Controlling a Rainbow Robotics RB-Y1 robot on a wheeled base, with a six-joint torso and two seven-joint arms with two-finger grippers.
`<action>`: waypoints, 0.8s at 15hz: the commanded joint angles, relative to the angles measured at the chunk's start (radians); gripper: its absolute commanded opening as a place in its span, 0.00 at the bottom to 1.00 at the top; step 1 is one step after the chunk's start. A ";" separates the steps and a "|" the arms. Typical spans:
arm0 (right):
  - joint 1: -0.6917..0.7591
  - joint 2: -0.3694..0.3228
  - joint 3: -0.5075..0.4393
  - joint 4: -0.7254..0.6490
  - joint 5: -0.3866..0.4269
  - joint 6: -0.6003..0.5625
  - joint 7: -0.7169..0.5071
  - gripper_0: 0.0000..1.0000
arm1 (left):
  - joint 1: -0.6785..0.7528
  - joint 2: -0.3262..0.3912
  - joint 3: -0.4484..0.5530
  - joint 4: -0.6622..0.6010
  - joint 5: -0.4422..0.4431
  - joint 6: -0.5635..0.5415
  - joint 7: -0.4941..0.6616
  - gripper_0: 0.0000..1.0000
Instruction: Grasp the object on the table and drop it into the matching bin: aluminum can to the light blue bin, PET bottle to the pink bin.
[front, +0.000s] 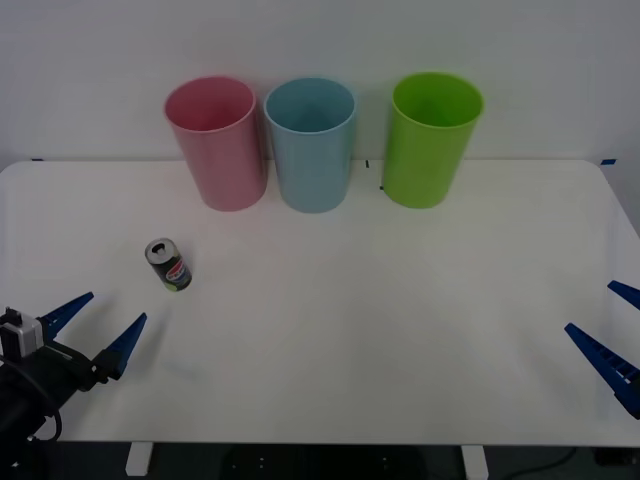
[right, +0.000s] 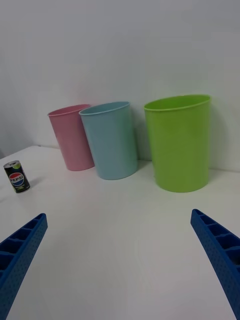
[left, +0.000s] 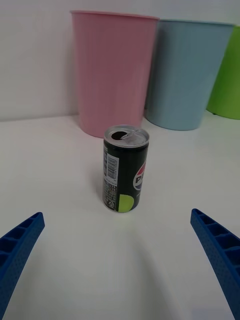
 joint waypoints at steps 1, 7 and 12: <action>0.000 0.000 0.000 0.000 0.000 0.000 0.000 1.00 | -0.035 -0.029 0.000 0.005 -0.047 0.040 -0.001 1.00; 0.000 0.000 0.000 0.000 0.000 0.000 0.000 1.00 | -0.091 -0.087 -0.008 0.011 -0.126 0.118 0.001 1.00; 0.000 0.000 0.000 0.000 0.000 0.000 0.000 1.00 | -0.187 -0.092 -0.011 0.122 -0.136 0.120 -0.021 1.00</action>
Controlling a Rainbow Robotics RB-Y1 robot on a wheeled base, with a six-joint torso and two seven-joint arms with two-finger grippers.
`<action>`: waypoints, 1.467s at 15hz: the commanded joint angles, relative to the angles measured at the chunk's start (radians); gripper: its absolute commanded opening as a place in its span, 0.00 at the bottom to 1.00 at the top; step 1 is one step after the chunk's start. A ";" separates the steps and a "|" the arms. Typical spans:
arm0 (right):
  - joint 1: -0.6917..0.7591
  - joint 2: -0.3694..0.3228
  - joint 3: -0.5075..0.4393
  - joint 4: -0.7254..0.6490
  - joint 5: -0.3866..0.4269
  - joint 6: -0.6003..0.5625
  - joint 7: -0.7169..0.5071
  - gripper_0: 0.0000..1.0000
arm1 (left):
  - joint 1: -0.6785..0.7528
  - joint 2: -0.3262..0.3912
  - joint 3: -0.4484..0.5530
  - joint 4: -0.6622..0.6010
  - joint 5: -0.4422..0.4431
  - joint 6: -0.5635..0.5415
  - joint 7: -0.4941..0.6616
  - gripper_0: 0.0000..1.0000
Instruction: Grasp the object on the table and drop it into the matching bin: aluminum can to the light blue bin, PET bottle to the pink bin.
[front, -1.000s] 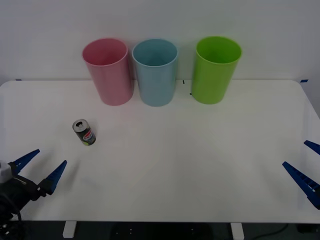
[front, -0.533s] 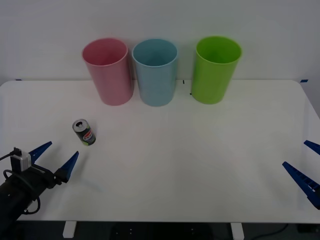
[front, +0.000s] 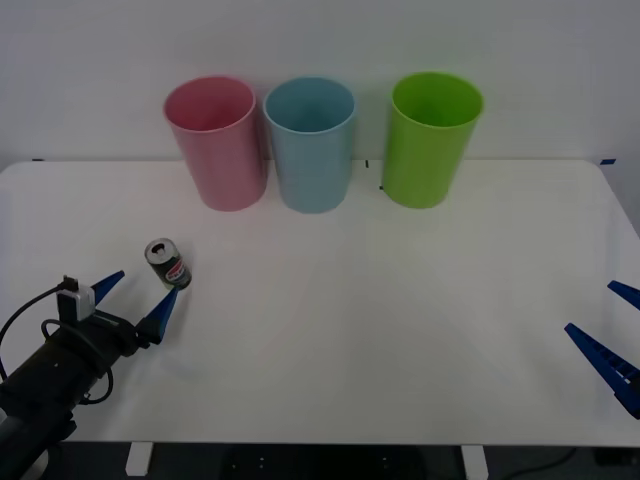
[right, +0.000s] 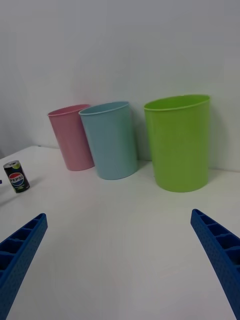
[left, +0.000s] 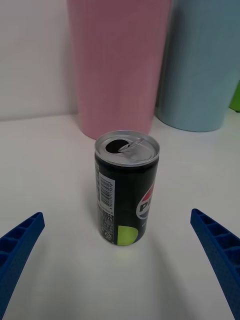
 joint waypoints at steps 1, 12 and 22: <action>0.000 0.000 0.000 0.000 0.000 0.000 0.000 1.00 | -0.049 -0.001 -0.002 0.053 -0.010 0.000 -0.008 1.00; 0.000 0.000 0.000 0.000 0.000 0.000 0.000 1.00 | -0.213 0.000 -0.003 0.229 -0.050 0.052 -0.028 1.00; 0.000 0.000 0.000 0.000 0.000 0.000 0.000 1.00 | -0.254 -0.001 -0.026 0.265 -0.055 0.090 -0.027 1.00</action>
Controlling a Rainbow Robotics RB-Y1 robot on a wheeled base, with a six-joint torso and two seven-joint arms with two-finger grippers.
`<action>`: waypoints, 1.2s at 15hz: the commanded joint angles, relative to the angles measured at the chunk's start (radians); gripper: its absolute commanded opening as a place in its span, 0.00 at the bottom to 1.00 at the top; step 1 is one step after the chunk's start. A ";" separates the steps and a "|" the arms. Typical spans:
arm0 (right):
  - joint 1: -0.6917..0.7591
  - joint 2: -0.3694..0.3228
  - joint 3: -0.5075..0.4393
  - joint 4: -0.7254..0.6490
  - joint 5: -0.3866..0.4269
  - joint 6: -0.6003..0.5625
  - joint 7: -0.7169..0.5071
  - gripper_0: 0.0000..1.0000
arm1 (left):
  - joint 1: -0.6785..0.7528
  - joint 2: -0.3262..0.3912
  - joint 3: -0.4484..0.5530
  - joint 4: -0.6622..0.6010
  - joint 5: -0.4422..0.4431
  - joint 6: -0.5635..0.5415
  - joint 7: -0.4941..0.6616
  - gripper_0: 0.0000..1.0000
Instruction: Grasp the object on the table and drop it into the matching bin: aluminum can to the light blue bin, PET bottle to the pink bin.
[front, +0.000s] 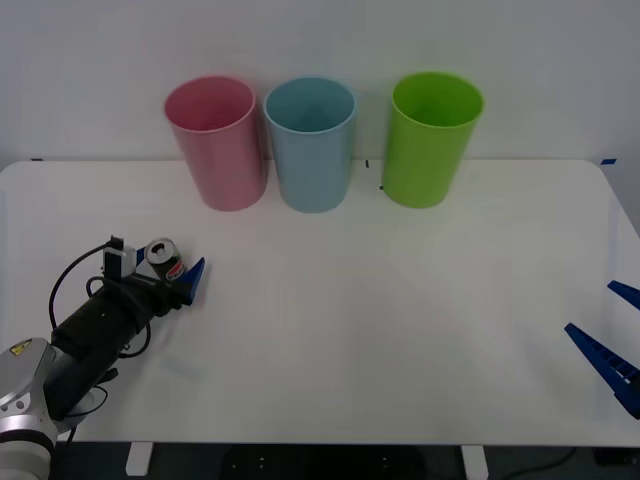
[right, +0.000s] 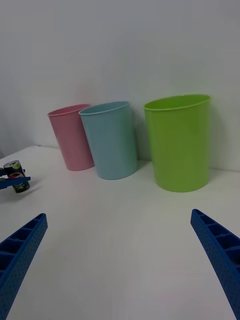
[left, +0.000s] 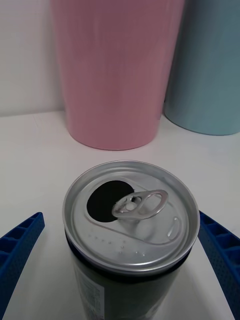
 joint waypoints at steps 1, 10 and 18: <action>0.000 0.000 0.000 0.000 0.000 0.000 0.000 1.00 | 0.000 0.000 0.000 0.001 0.001 0.000 -0.001 1.00; 0.000 0.000 0.000 0.000 0.000 0.000 0.000 1.00 | 0.003 0.000 -0.002 0.000 0.004 0.000 0.002 0.00; 0.000 0.000 0.000 0.000 0.000 0.000 0.000 1.00 | 0.005 0.000 -0.005 0.000 0.015 -0.010 0.010 0.00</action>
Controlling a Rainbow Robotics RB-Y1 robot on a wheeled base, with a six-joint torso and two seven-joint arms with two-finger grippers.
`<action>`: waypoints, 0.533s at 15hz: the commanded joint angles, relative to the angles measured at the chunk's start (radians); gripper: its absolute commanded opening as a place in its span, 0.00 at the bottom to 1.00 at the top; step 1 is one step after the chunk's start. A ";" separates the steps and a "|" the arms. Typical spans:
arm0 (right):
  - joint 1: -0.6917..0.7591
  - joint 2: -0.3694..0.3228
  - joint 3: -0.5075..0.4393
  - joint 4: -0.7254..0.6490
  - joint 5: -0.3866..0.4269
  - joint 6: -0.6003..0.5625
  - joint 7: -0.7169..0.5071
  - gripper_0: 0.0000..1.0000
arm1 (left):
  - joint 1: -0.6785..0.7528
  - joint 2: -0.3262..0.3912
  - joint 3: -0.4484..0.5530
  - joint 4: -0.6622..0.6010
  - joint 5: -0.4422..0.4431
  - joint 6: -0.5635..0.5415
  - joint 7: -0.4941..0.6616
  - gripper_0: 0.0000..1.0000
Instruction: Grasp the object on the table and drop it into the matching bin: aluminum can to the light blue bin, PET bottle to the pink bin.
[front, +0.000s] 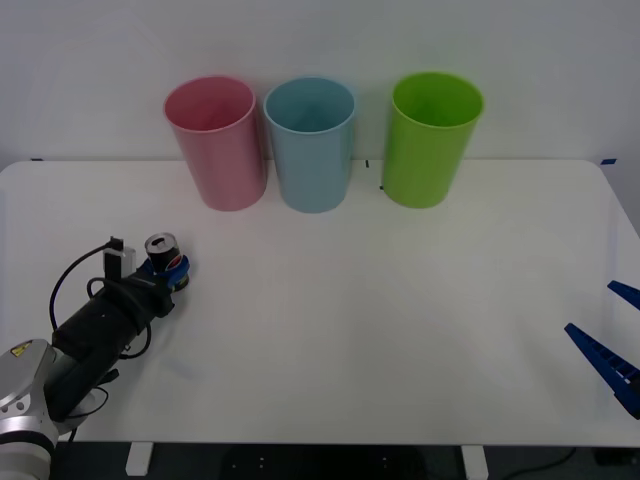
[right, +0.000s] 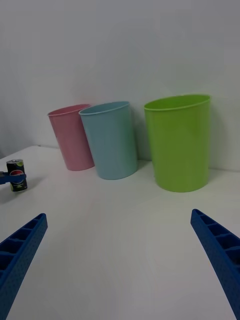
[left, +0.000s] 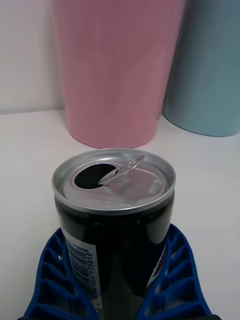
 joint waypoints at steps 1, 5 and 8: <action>0.000 0.000 0.000 0.000 0.000 0.000 0.000 1.00 | 0.000 0.001 0.000 -0.003 0.011 -0.019 0.003 0.00; 0.000 0.000 0.000 0.000 0.000 0.000 0.000 1.00 | 0.000 0.020 -0.002 -0.014 0.031 -0.067 0.012 0.00; 0.000 0.000 0.000 0.000 0.000 0.000 0.000 1.00 | 0.020 0.023 -0.008 -0.063 0.046 -0.084 0.026 0.00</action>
